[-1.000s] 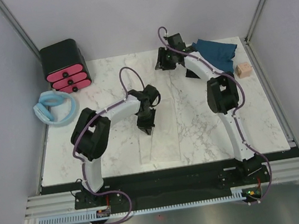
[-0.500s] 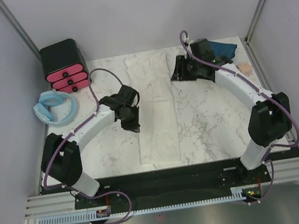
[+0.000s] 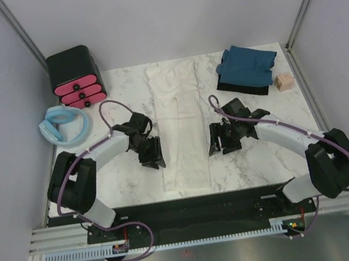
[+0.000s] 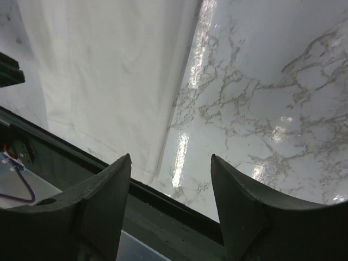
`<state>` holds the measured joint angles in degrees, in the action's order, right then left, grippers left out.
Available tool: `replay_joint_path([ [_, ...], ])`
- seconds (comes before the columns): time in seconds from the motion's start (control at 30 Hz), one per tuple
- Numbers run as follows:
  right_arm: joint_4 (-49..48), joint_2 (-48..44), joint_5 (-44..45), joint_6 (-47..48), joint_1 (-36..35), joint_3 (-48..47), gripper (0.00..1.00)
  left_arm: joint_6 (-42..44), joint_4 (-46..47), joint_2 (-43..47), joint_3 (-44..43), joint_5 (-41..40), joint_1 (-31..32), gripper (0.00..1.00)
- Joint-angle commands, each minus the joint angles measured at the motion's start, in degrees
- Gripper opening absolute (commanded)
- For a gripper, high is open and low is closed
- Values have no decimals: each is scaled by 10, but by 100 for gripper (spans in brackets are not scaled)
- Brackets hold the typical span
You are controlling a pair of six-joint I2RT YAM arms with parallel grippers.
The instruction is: Fold and stack the t-shirts
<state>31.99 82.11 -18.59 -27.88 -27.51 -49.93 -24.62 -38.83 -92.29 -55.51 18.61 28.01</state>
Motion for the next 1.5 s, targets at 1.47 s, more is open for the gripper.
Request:
replay_joint_path([
  [1.47, -374, 129, -101, -184, -178, 208, 63, -43, 62, -61, 147, 152, -50, 49],
])
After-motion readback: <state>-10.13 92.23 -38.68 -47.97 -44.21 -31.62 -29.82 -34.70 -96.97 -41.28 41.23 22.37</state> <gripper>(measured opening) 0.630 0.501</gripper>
